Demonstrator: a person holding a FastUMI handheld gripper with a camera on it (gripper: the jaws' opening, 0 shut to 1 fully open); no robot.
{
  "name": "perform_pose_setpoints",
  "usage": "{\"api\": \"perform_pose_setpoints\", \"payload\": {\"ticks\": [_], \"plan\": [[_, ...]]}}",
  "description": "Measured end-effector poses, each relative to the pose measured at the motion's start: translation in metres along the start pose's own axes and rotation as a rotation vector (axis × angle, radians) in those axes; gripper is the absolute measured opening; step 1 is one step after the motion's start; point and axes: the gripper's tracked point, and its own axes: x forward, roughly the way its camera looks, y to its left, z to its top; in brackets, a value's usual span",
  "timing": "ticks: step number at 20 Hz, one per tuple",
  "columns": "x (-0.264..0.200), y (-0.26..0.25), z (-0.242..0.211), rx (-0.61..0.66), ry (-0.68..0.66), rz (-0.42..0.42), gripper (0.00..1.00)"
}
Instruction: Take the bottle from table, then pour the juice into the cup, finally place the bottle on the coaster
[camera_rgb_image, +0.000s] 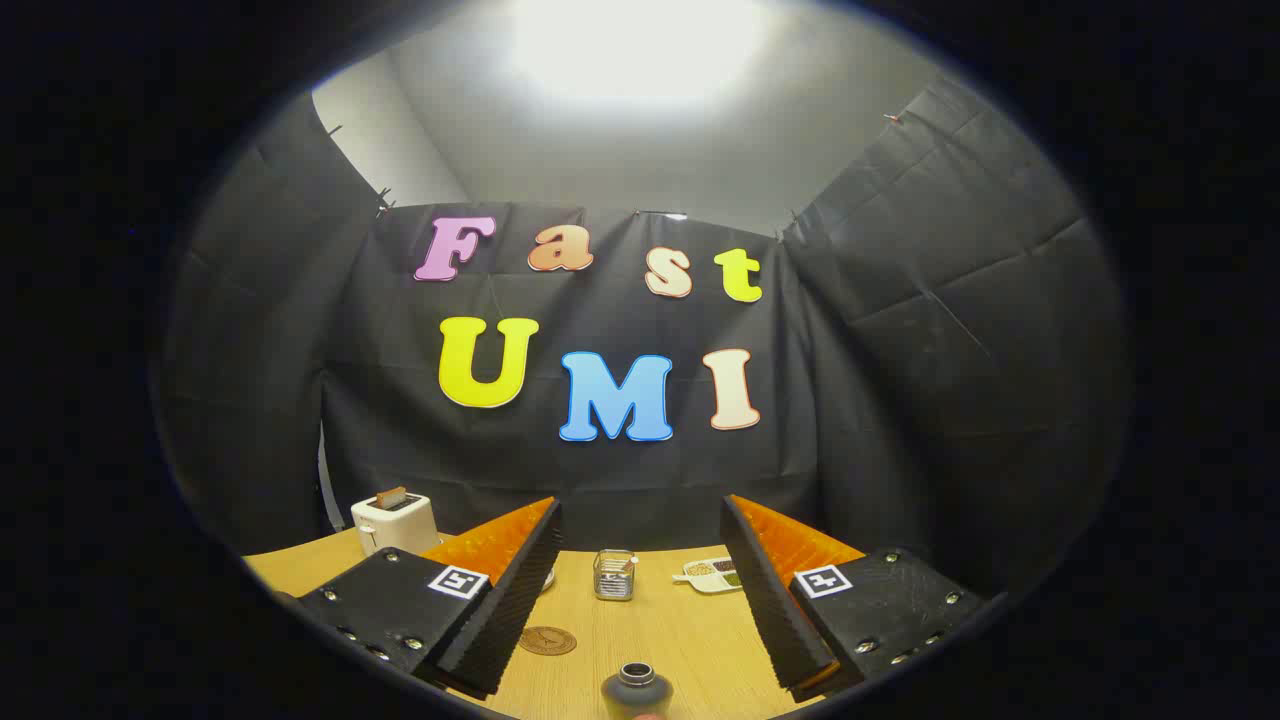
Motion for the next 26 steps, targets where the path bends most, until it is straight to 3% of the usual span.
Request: {"api": "perform_pose_setpoints", "payload": {"ticks": [18,26], "plan": [[-0.005,0.000,0.008,0.016,-0.033,0.044,0.96],[-0.006,0.002,-0.032,0.005,-0.009,0.091,0.96]]}}
